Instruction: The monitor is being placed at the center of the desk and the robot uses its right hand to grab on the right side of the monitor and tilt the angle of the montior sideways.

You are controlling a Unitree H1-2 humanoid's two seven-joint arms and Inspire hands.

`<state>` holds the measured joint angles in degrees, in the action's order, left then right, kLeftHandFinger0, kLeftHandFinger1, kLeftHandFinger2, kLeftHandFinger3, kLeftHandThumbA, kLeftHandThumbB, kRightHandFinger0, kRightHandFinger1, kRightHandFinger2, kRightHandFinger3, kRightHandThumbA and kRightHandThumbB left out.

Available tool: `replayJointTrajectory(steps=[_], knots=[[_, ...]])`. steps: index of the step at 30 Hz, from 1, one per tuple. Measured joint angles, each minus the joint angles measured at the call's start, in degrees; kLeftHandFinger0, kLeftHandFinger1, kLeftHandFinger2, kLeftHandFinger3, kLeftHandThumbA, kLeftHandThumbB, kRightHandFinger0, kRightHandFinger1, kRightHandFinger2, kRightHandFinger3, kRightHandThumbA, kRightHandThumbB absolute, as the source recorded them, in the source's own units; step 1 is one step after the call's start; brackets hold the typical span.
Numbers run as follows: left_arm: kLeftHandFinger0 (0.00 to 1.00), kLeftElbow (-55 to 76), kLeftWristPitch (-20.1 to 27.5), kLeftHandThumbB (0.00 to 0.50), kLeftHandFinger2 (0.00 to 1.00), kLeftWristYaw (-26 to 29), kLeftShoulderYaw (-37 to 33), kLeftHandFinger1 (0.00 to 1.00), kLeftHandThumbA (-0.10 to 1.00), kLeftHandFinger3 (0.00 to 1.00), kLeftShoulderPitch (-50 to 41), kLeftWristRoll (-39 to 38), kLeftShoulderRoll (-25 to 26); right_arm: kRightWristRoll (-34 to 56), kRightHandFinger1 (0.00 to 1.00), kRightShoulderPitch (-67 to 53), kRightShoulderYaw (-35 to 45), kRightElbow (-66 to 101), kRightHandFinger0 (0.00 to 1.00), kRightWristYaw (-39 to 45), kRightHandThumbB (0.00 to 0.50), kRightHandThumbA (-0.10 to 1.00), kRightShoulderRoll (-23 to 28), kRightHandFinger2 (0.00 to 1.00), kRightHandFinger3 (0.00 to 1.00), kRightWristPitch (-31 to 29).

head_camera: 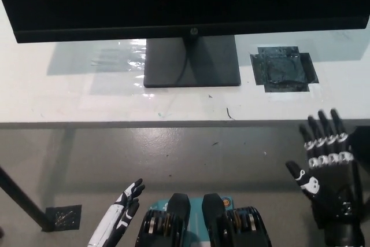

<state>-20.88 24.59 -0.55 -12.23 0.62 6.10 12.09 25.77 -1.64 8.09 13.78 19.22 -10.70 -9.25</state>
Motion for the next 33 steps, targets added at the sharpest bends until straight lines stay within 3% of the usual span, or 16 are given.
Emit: replayJointTrajectory(steps=[1, 5, 6, 20, 33], knots=[[1.00, -0.11, 0.00, 0.306, 1.00, 0.00, 0.00, 1.00, 1.00, 1.00, 0.00, 0.00, 0.00, -1.28, 1.00, -0.05, -1.08, 1.27, 1.00, -0.04, 0.165, 1.00, 0.23, 1.00, 1.00, -0.71], [1.00, -0.47, 0.00, 0.307, 1.00, -0.01, 0.01, 1.00, 1.00, 1.00, -0.01, 0.00, 0.02, -6.32, 1.00, -2.13, -6.00, 2.29, 1.00, -1.97, 0.173, 1.00, 1.67, 1.00, 1.00, -1.72], [1.00, -0.50, 0.00, 0.305, 1.00, -0.01, 0.01, 1.00, 1.00, 1.00, -0.01, 0.00, 0.02, -6.96, 1.00, -2.50, -6.66, 2.29, 1.00, -2.35, 0.215, 1.00, 1.95, 1.00, 1.00, -1.78], [1.00, -0.74, 0.00, 0.301, 1.00, -0.01, -0.02, 1.00, 1.00, 1.00, -0.37, -0.01, -0.09, -24.52, 1.00, -4.25, -20.75, -7.96, 1.00, -16.05, 0.258, 1.00, 12.46, 1.00, 1.00, -4.69], [1.00, -0.73, 0.00, 0.323, 1.00, -0.01, -0.02, 1.00, 1.00, 1.00, -0.46, -0.02, -0.08, -36.43, 1.00, -1.74, -31.00, -15.39, 1.00, -30.70, 0.243, 1.00, 18.01, 1.00, 1.00, -7.13]])
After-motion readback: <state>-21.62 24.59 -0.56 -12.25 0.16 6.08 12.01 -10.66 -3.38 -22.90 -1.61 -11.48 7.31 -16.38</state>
